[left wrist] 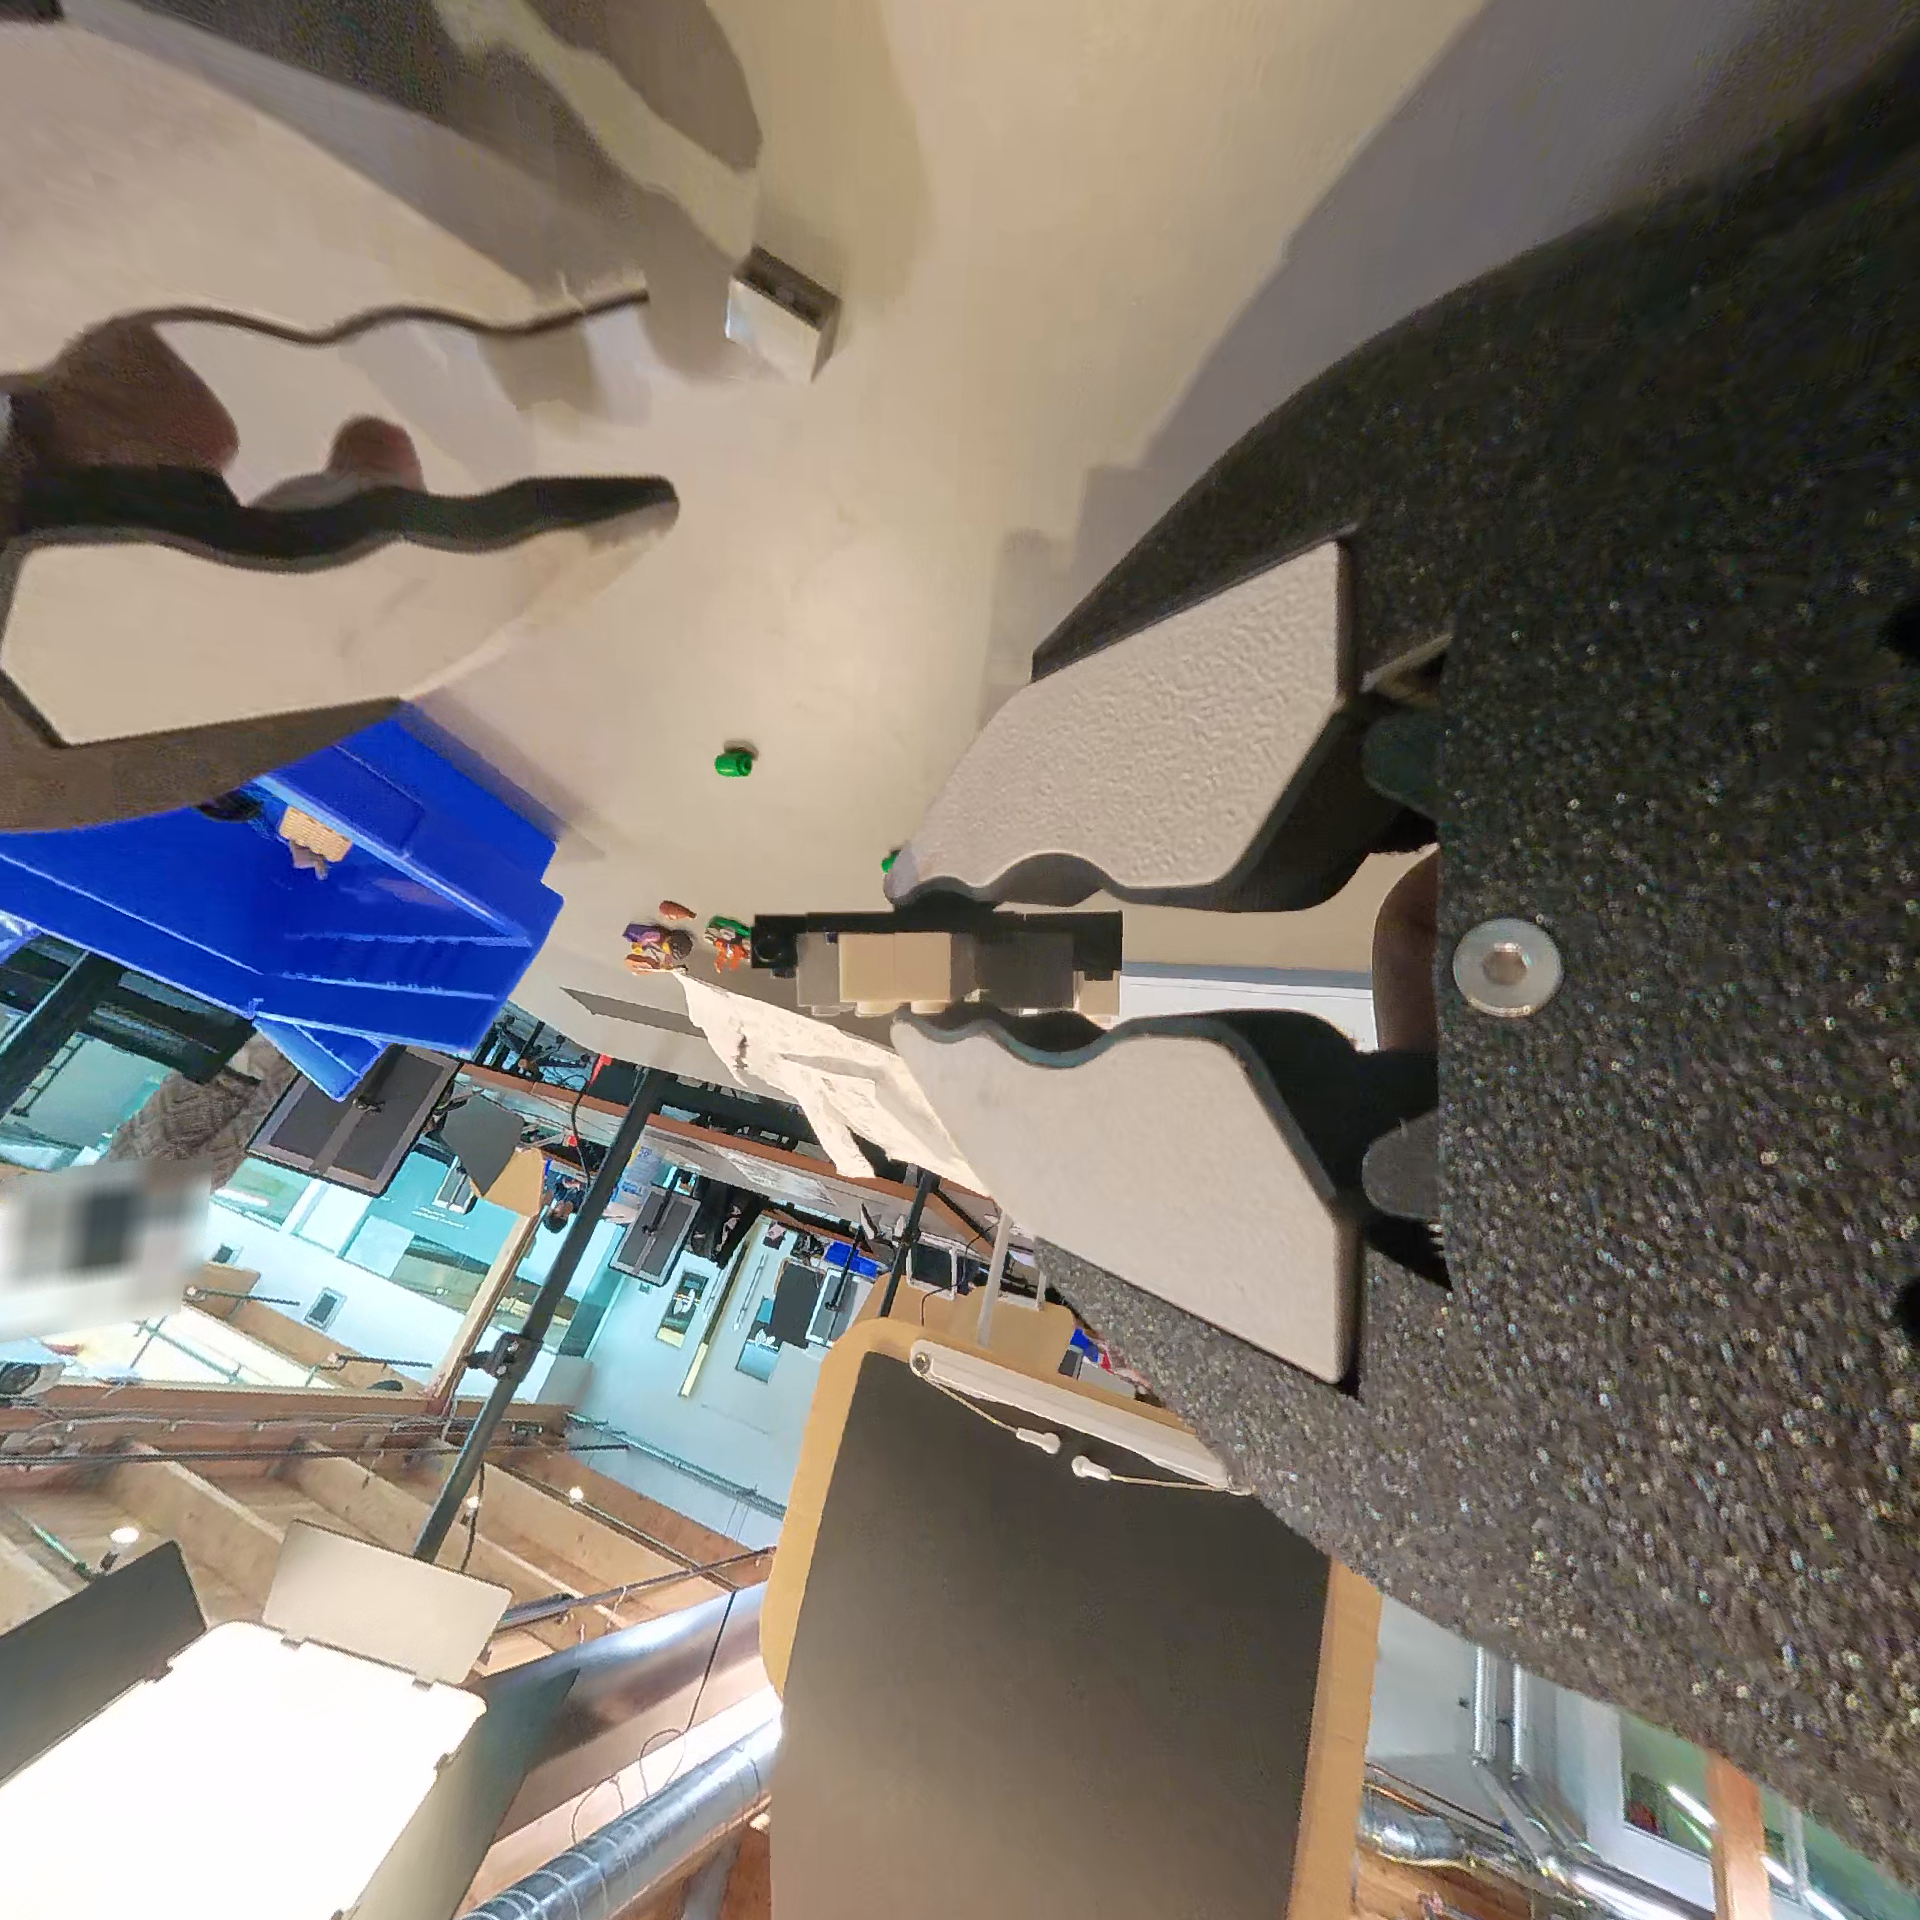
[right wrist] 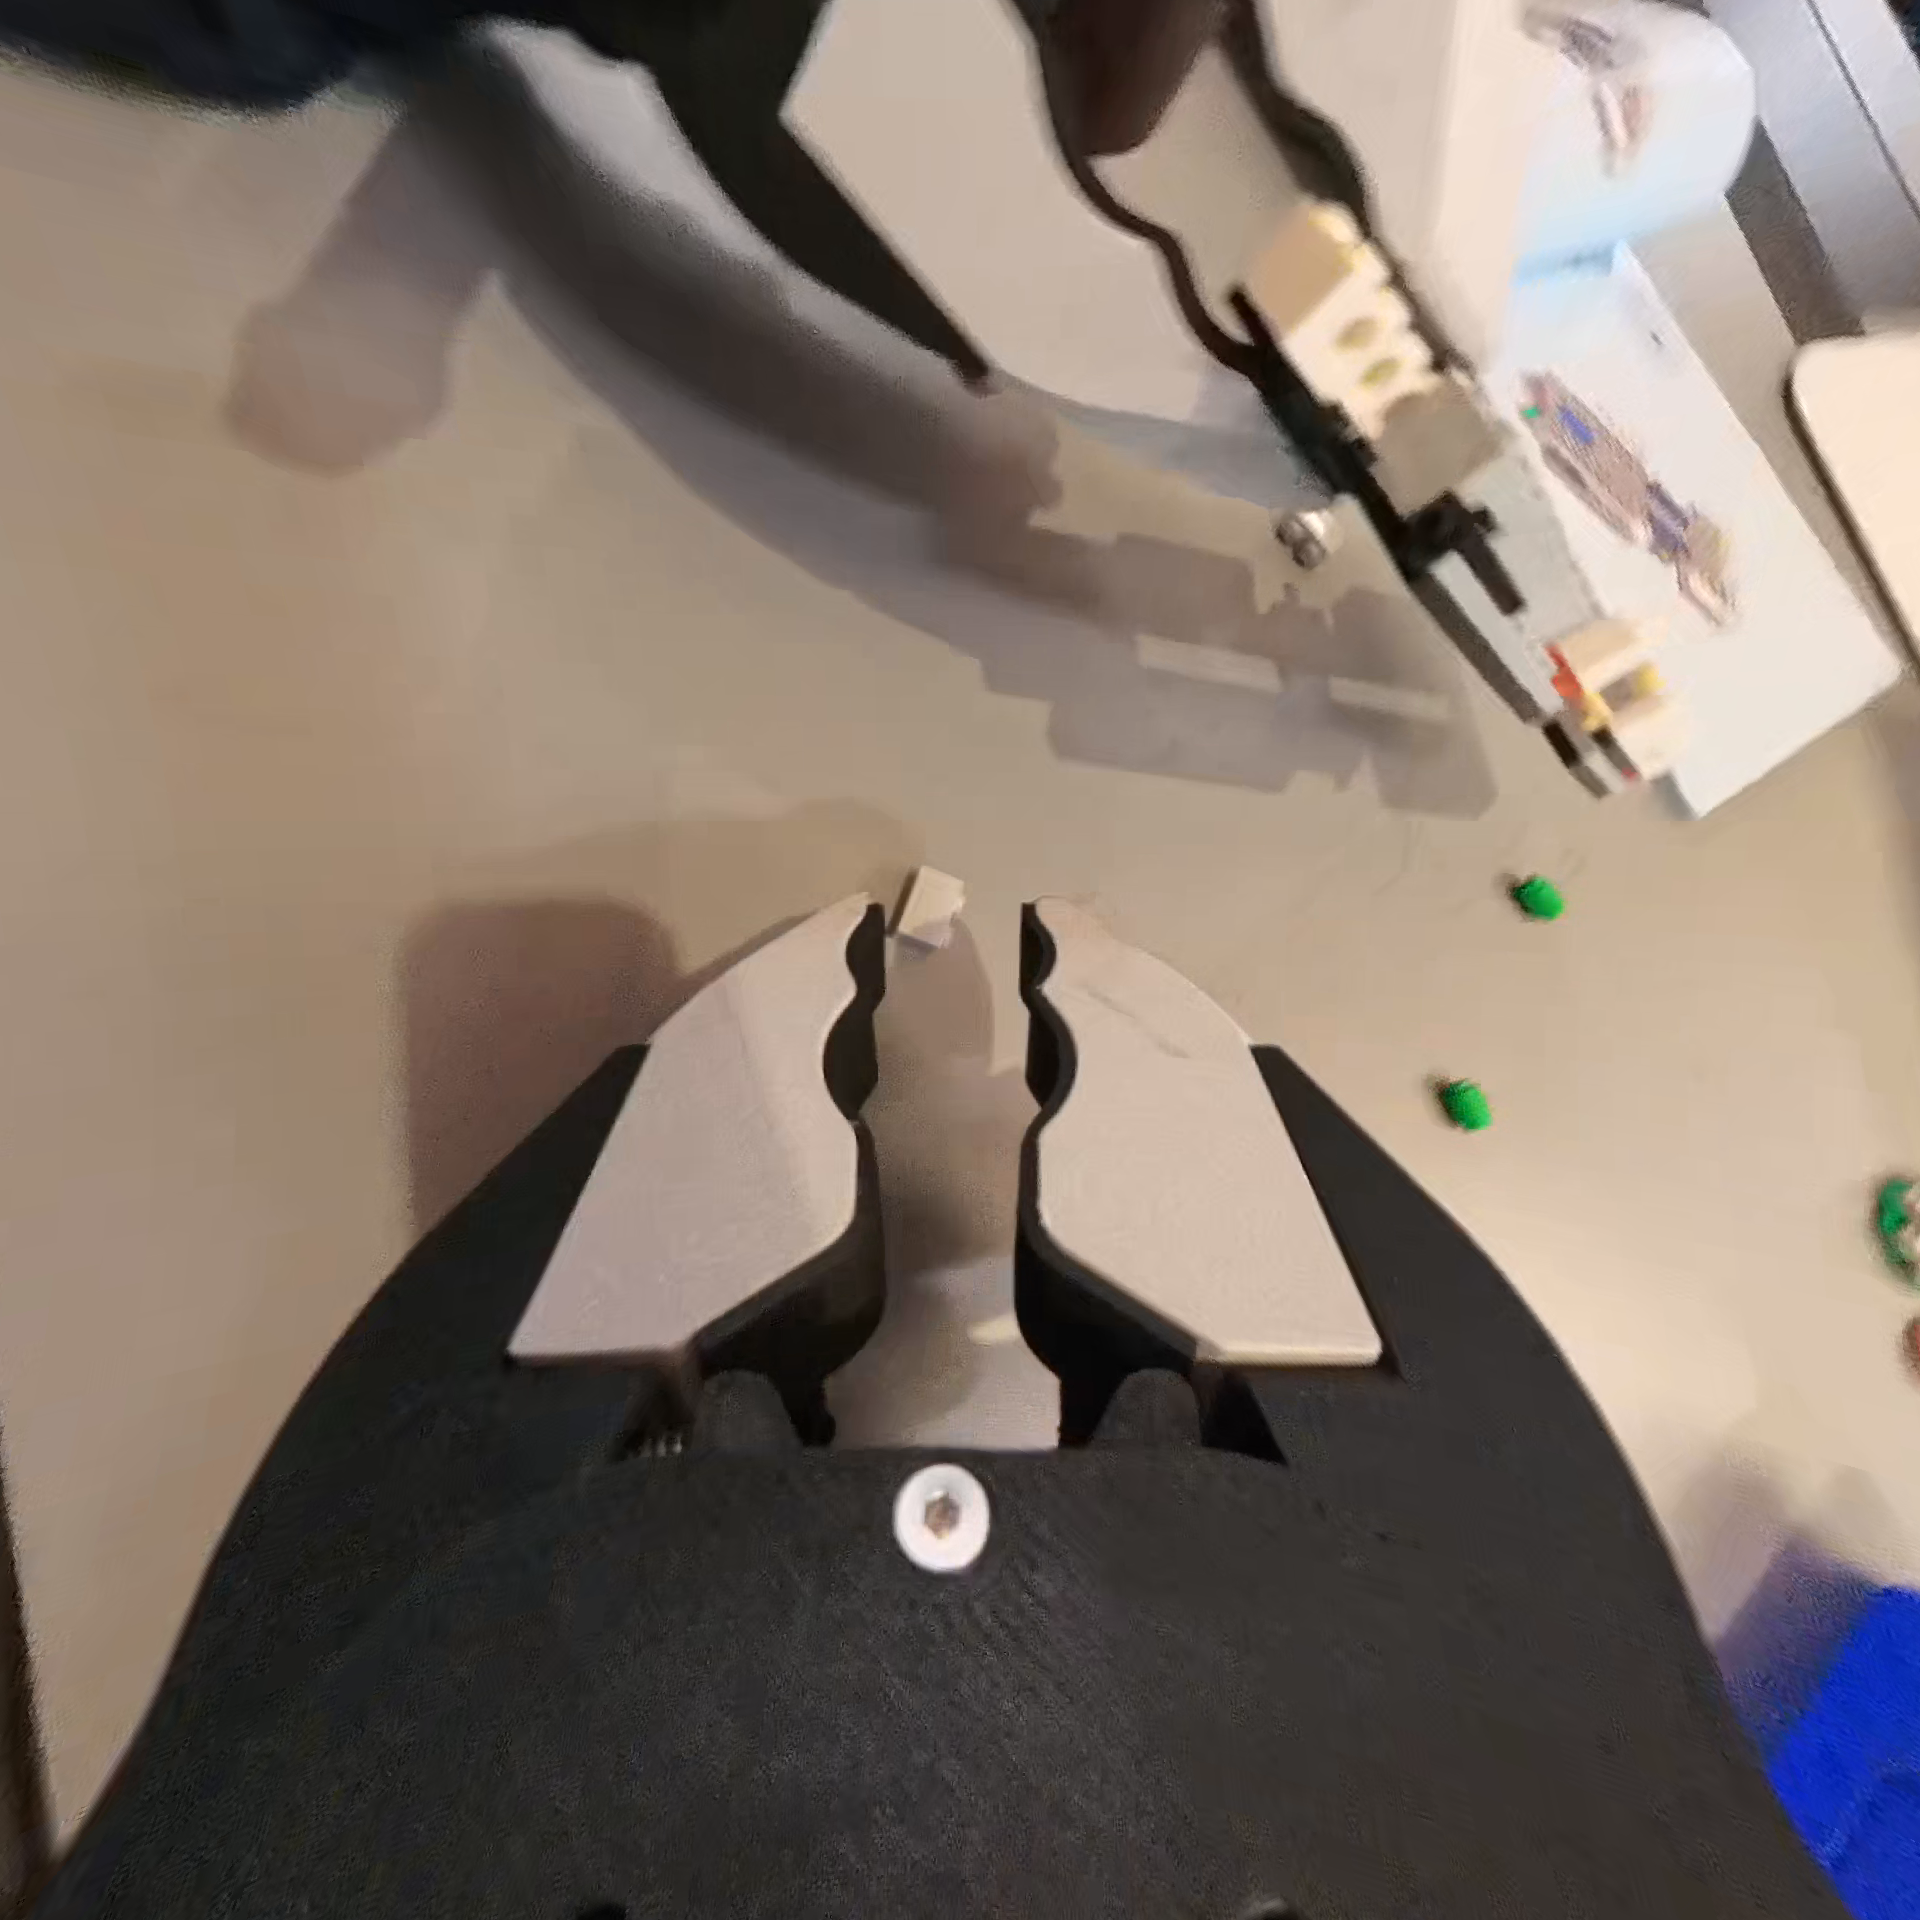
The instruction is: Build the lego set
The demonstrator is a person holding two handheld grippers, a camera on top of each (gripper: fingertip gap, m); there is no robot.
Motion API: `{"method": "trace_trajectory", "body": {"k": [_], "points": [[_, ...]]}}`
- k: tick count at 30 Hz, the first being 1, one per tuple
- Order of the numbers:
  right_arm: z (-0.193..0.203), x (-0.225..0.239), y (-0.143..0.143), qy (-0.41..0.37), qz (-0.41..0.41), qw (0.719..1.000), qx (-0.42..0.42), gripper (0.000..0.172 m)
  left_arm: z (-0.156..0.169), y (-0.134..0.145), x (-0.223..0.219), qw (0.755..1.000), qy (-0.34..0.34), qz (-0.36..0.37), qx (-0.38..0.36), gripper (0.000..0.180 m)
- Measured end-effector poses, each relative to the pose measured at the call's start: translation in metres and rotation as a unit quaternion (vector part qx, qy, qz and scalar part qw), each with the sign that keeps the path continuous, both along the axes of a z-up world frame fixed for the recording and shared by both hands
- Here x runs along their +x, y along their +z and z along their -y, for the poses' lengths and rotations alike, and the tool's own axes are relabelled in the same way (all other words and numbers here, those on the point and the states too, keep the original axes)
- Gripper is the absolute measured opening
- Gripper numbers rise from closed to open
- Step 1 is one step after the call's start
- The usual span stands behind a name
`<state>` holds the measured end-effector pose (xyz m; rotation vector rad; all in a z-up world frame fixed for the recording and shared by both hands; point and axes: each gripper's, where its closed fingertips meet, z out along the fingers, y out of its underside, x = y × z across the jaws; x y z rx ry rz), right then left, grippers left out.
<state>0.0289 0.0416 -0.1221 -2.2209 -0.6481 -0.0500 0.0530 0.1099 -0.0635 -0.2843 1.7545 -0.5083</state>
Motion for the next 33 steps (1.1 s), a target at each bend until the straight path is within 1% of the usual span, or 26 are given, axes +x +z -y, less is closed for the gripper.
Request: {"method": "trace_trajectory", "body": {"k": [1,3,6,10,13,15,16,21,23,25,29,33], "points": [[-0.001,0.001,0.000,-0.029,-0.015,0.999,0.002,0.024,0.002,-0.001,0.000,1.000,-0.003,-0.001,0.002,0.015],[-0.002,0.006,-0.007,-0.073,-0.020,0.997,-0.007,0.025,0.006,-0.002,-0.001,1.000,-0.010,-0.003,0.003,0.015],[-0.002,0.006,-0.015,-0.090,-0.017,0.995,-0.031,0.026,0.010,-0.001,-0.003,1.000,-0.017,-0.002,0.002,0.015],[-0.003,0.001,-0.020,-0.092,-0.029,0.994,-0.052,0.025,0.013,-0.001,-0.005,1.000,-0.023,-0.001,0.010,0.016],[-0.003,0.002,-0.027,-0.097,-0.021,0.992,-0.075,0.023,0.013,-0.001,-0.006,1.000,-0.024,0.000,0.014,0.015],[-0.003,0.000,-0.030,-0.092,-0.022,0.992,-0.084,0.014,0.013,0.000,-0.007,1.000,-0.024,0.000,0.014,0.015],[-0.004,-0.001,-0.030,-0.085,-0.019,0.992,-0.086,0.012,0.012,0.000,-0.007,1.000,-0.025,0.000,0.013,0.016],[-0.011,0.003,-0.027,-0.055,0.021,0.996,-0.071,0.012,0.009,-0.002,-0.007,1.000,-0.024,-0.010,0.007,0.016],[-0.015,0.007,-0.020,-0.047,0.047,0.997,-0.043,0.012,0.008,-0.002,-0.008,1.000,-0.021,-0.013,0.001,0.016],[-0.021,0.011,-0.006,-0.033,0.073,0.997,-0.003,0.012,0.007,0.000,-0.008,1.000,-0.021,-0.014,-0.008,0.016],[-0.029,0.017,0.044,-0.005,0.154,0.984,0.092,0.012,0.002,0.005,-0.009,0.999,-0.016,-0.015,-0.026,0.016],[-0.040,0.017,0.093,0.023,0.246,0.956,0.159,0.012,-0.001,0.005,-0.009,0.999,-0.009,-0.021,-0.027,0.016]]}}
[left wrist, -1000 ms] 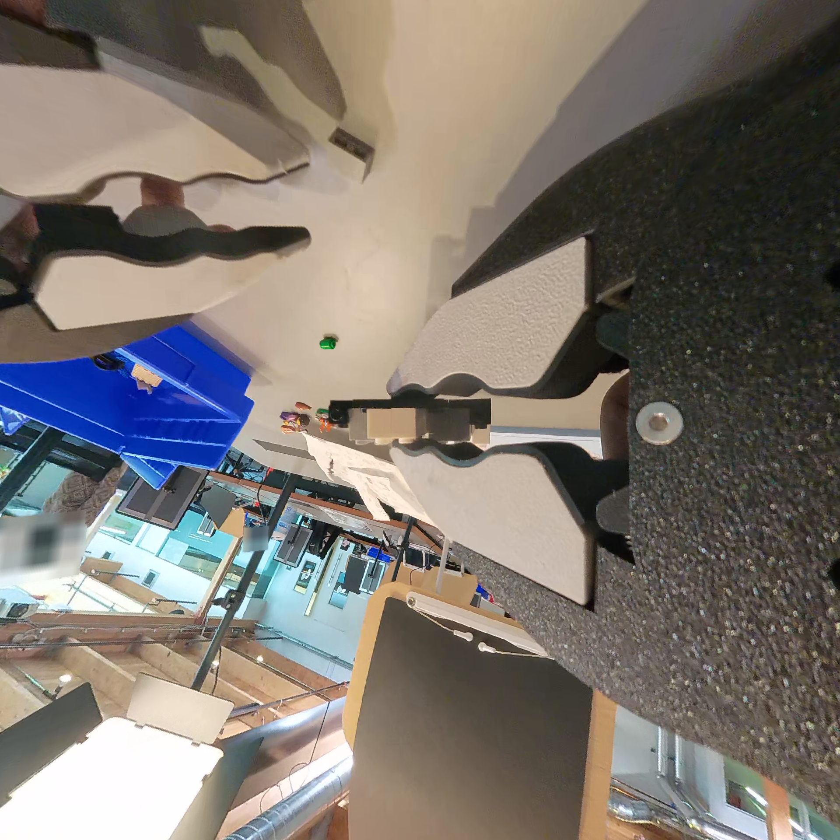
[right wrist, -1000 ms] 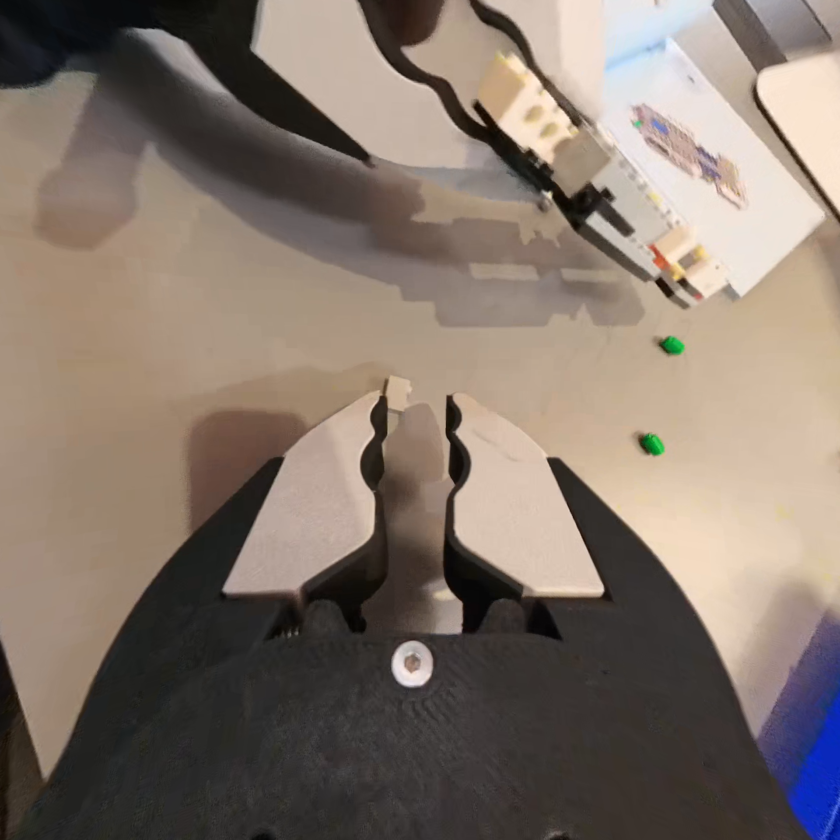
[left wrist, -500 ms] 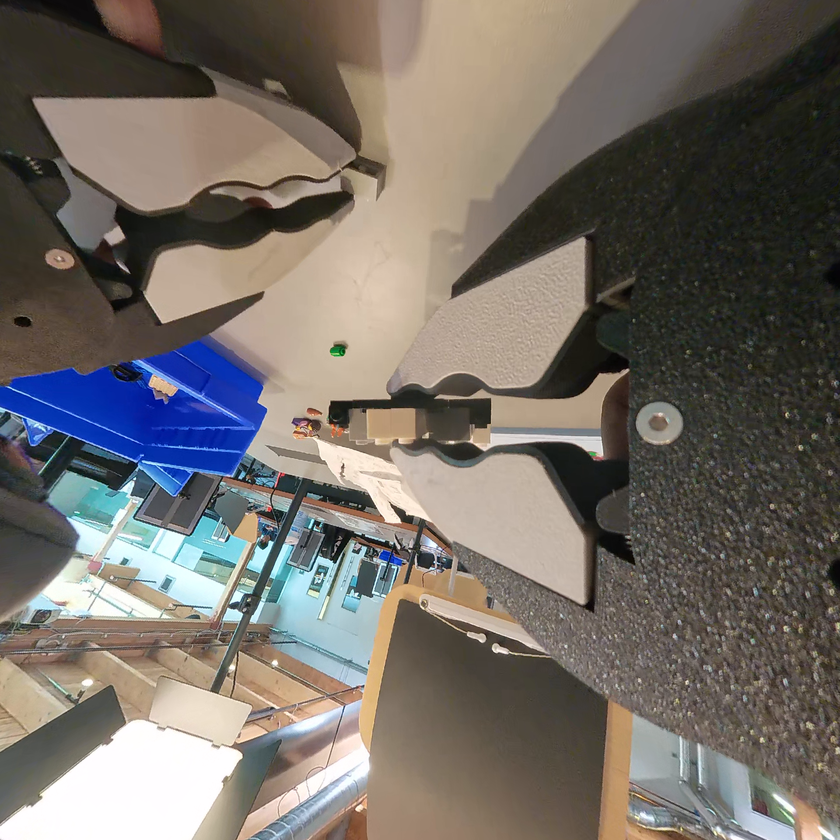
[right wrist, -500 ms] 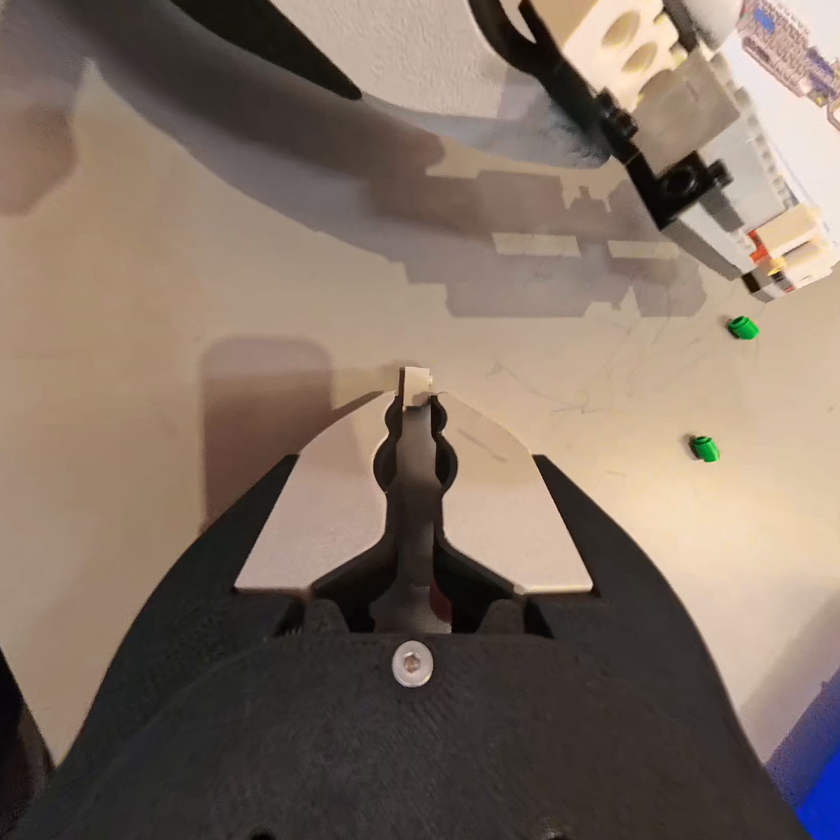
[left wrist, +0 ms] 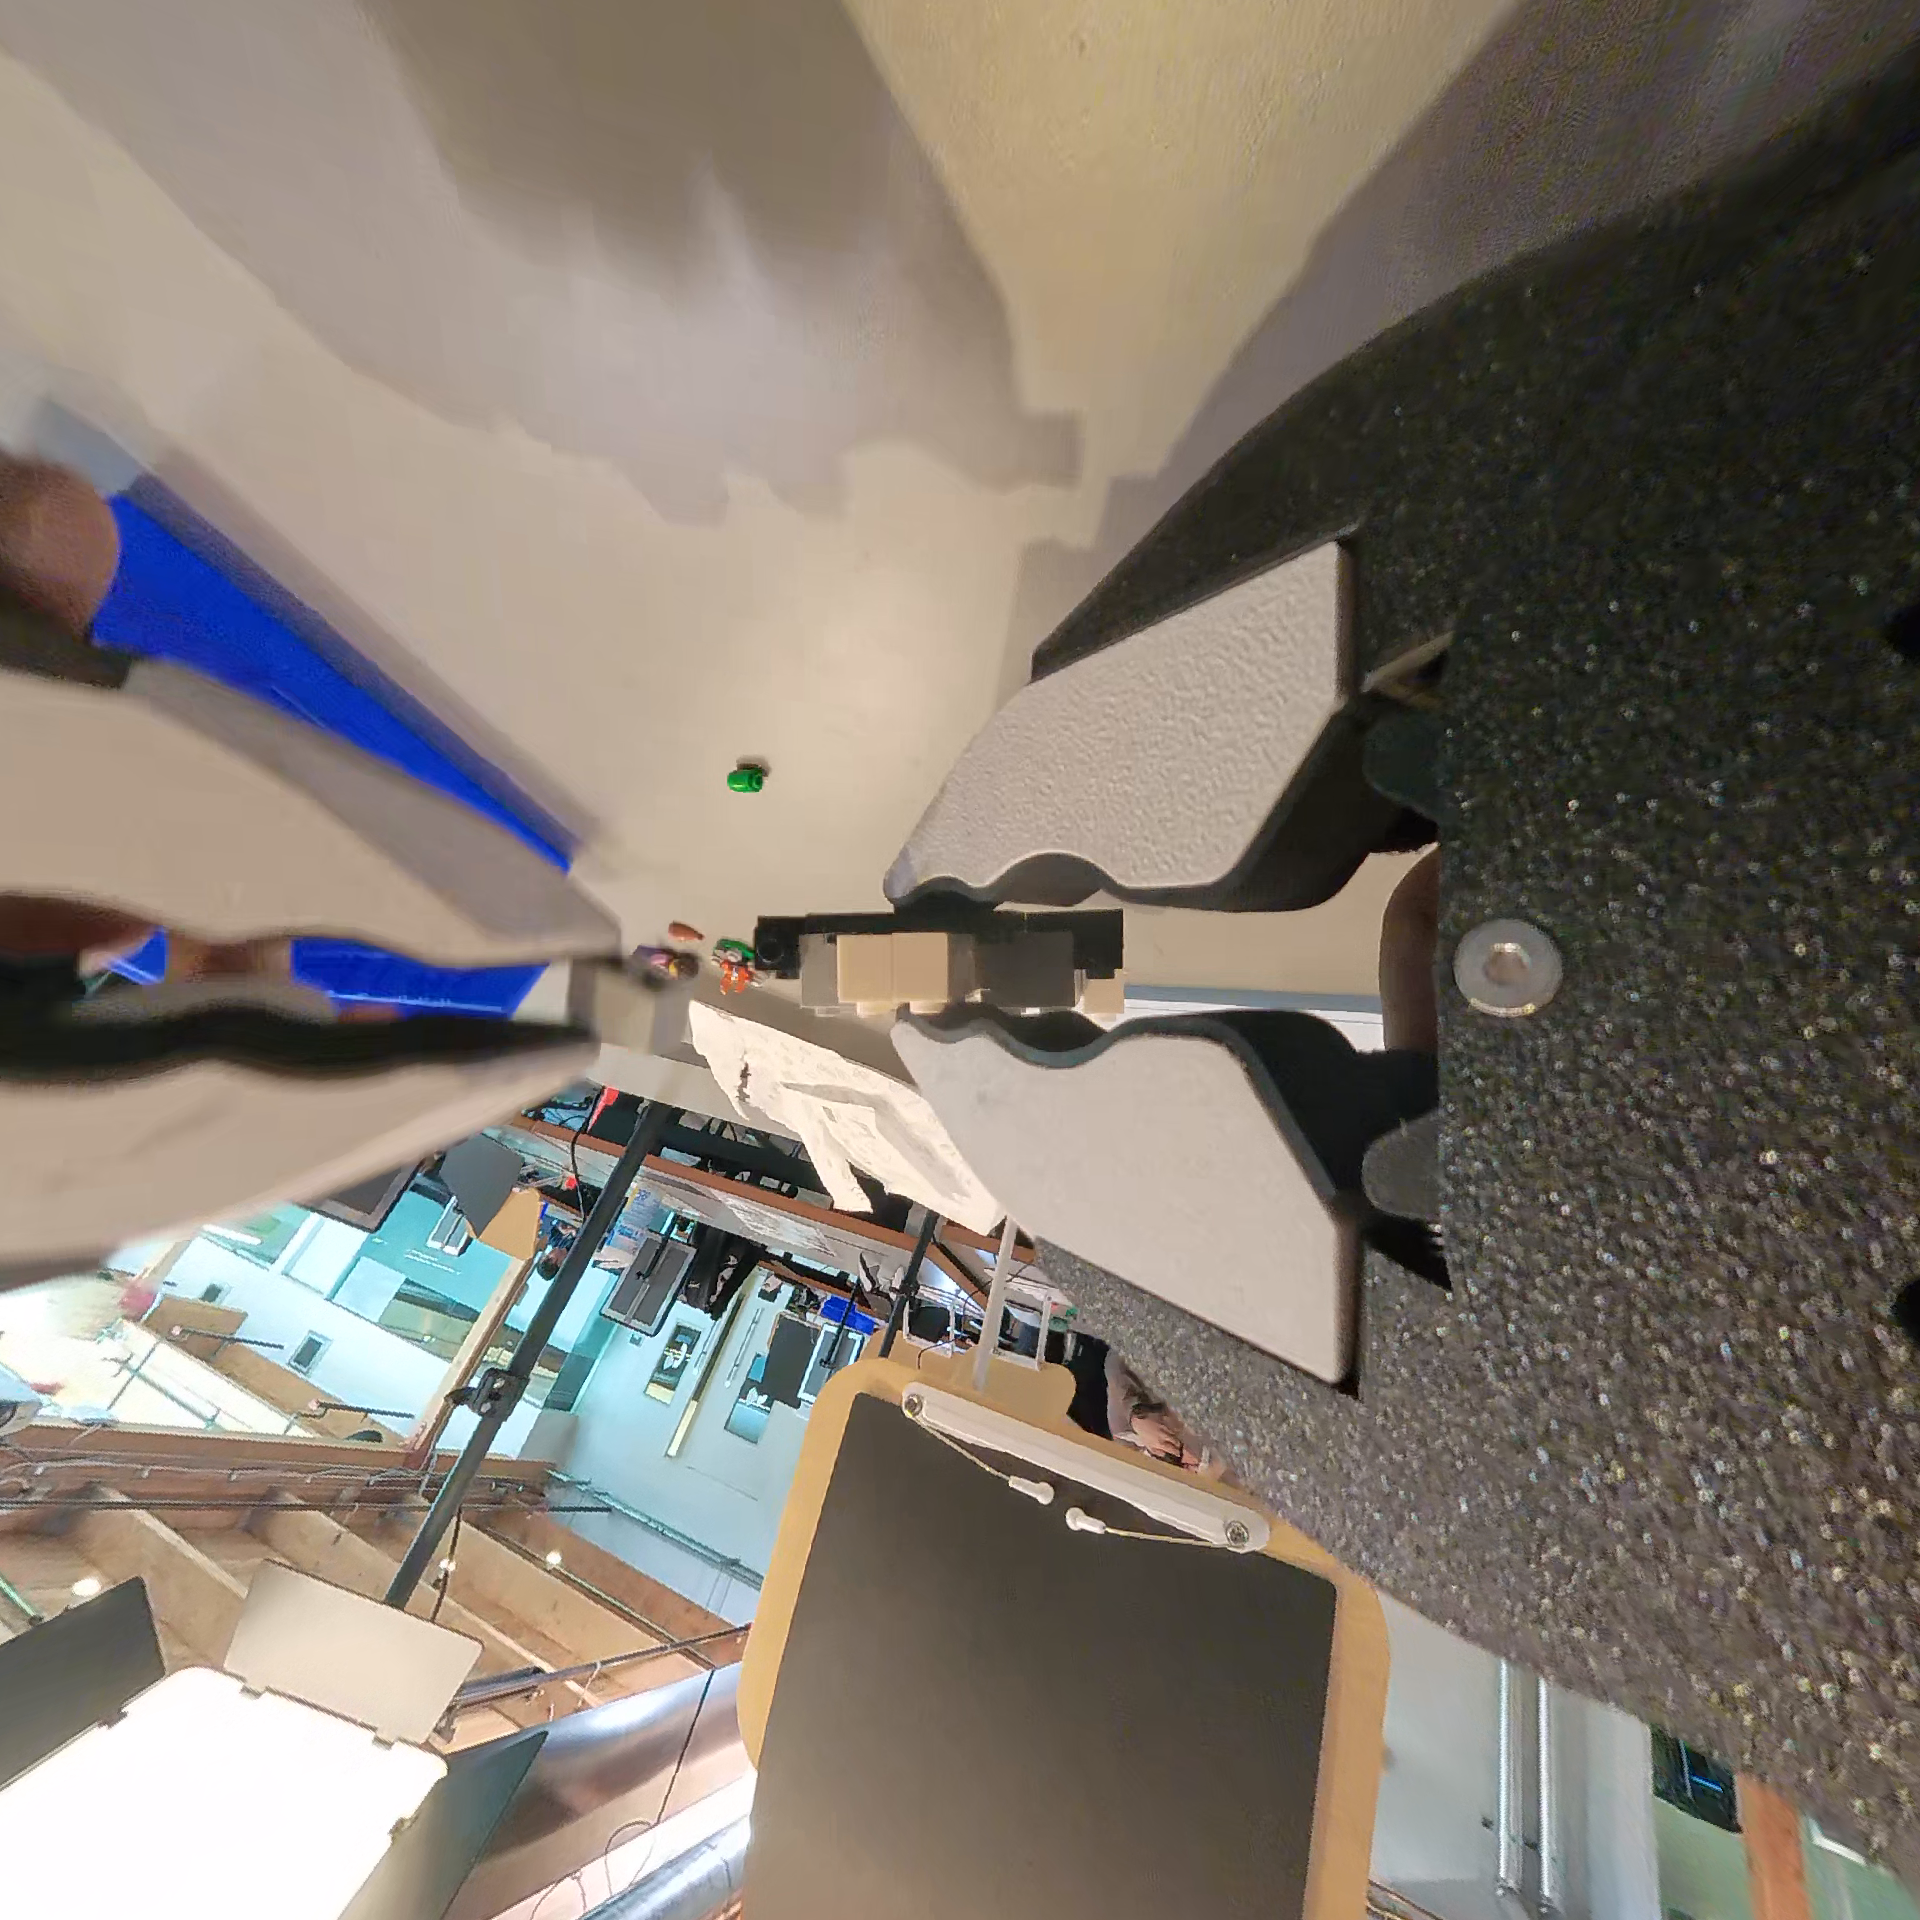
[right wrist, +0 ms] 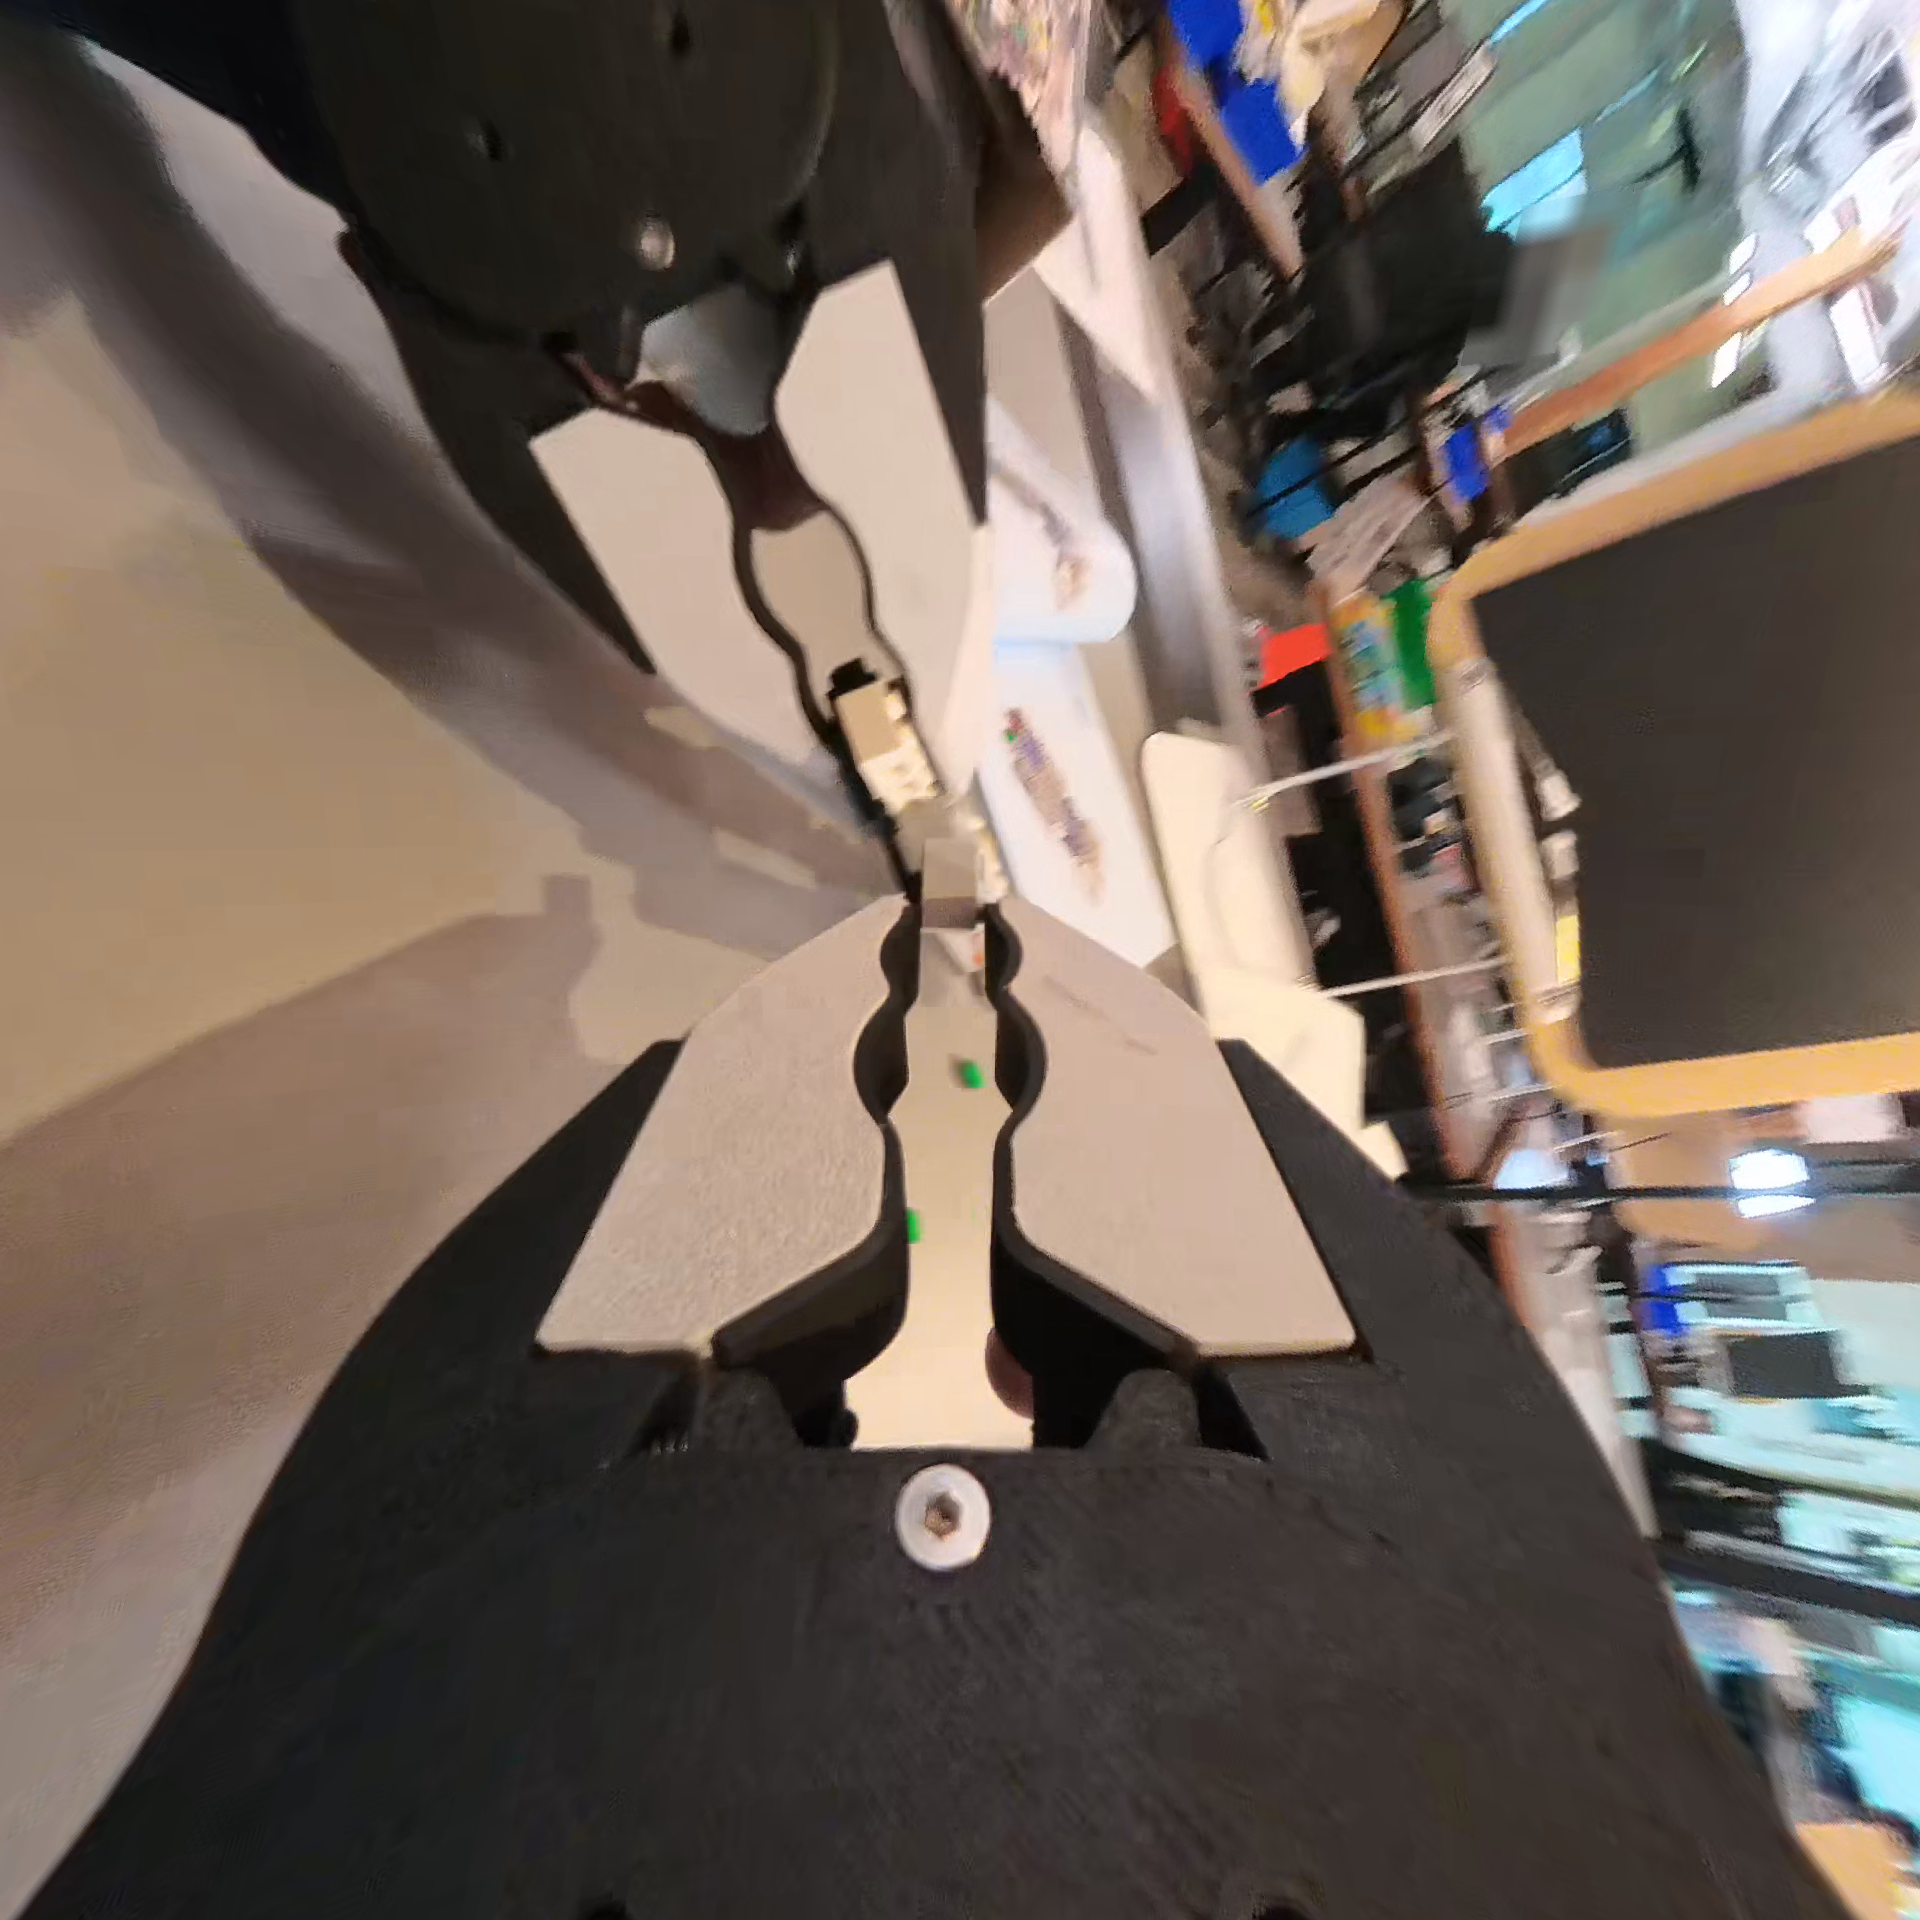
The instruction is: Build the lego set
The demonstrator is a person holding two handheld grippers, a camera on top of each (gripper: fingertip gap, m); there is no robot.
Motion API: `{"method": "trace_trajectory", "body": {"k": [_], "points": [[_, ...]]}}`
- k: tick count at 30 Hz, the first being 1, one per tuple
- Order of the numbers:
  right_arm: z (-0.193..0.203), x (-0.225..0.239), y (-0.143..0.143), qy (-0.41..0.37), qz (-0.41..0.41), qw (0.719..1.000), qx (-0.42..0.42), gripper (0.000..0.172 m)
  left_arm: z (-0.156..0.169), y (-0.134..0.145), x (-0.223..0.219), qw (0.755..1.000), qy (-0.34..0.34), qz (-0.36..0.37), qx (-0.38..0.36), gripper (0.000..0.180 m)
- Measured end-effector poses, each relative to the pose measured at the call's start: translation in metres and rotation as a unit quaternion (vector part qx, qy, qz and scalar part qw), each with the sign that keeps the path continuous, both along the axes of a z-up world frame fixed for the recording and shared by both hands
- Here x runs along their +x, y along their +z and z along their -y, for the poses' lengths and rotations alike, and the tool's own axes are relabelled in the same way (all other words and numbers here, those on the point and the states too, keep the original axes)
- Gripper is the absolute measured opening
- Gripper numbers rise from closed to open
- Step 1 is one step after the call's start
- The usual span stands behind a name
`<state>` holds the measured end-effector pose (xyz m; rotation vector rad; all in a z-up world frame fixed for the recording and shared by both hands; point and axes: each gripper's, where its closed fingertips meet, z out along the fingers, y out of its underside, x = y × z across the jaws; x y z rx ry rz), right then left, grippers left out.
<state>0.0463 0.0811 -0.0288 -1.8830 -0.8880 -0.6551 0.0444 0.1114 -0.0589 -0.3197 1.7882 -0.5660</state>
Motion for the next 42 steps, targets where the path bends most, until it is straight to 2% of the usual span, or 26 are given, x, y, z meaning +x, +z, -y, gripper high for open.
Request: {"method": "trace_trajectory", "body": {"k": [5,8,14,32,42], "points": [[-0.017,0.003,0.009,0.016,0.145,0.989,-0.011,0.012,0.001,-0.001,0.000,1.000,-0.001,-0.010,-0.009,0.016],[-0.022,0.003,0.004,0.024,0.182,0.983,-0.028,0.012,0.002,-0.001,-0.001,1.000,-0.003,-0.013,-0.010,0.016],[-0.024,0.002,-0.007,0.033,0.203,0.976,-0.067,0.012,0.003,0.000,-0.001,1.000,-0.007,-0.012,-0.015,0.016],[-0.023,0.000,-0.014,0.050,0.236,0.963,-0.117,0.013,0.006,0.003,0.001,1.000,-0.011,-0.008,-0.017,0.016],[-0.024,0.000,-0.018,0.056,0.223,0.964,-0.132,0.016,0.007,0.002,0.003,1.000,-0.014,-0.012,-0.021,0.016]]}}
